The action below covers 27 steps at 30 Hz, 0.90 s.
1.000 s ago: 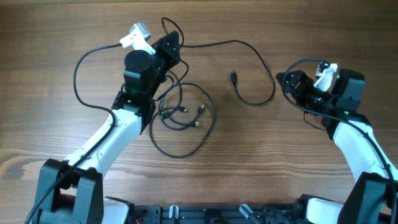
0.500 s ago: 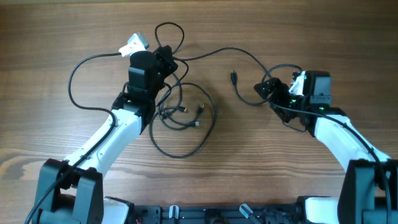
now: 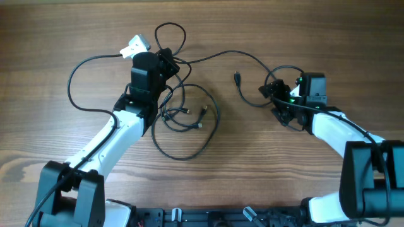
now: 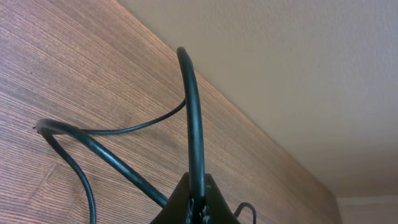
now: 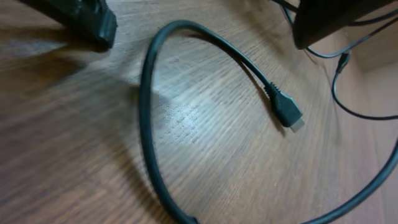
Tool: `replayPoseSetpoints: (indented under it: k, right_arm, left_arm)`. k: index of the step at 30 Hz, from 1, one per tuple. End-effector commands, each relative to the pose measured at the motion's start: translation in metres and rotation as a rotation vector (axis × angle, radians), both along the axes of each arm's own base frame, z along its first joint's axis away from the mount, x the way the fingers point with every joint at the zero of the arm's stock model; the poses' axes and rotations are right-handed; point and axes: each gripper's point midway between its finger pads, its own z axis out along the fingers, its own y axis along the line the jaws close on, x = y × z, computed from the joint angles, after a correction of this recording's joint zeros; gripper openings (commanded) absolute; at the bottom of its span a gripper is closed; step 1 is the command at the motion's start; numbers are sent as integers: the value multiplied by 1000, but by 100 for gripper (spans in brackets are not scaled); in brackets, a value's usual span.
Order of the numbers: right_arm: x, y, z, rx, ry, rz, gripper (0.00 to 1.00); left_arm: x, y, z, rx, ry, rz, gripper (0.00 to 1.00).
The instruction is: Untangle cables
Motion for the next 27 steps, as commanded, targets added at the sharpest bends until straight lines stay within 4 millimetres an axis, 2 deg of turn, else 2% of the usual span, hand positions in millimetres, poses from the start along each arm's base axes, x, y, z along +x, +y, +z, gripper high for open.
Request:
replayPoseSetpoints:
  k: [1,3,6,10,13,20,25,27]
  right_arm:
    - [0,8,-14,-5,29,-1,87]
    - [0,12,-18,-11,37,-10,80]
    - [2,9,-21,-59,33,-30,56]
    - [4,-3,-24,-119,28,-70,34]
    - [7,-18,-26,-191,22,-120,6]
    - [14,-67,-27,-350,7,-266,4]
    - [21,-119,-20,-336,-13,-407,4]
    - [22,-140,-17,-311,-29,-444,4]
  left_arm:
    - [2,4,1,28,-8,9,4]
    - [2,4,1,28,-8,9,4]
    - [2,4,1,28,-8,10,4]
    - [2,4,1,28,-8,10,4]
    - [3,5,1,30,-8,14,4]
    - [4,7,-5,46,2,23,4]
    - [7,2,-31,75,46,6,4]
    - [10,-7,-35,63,36,-24,4]
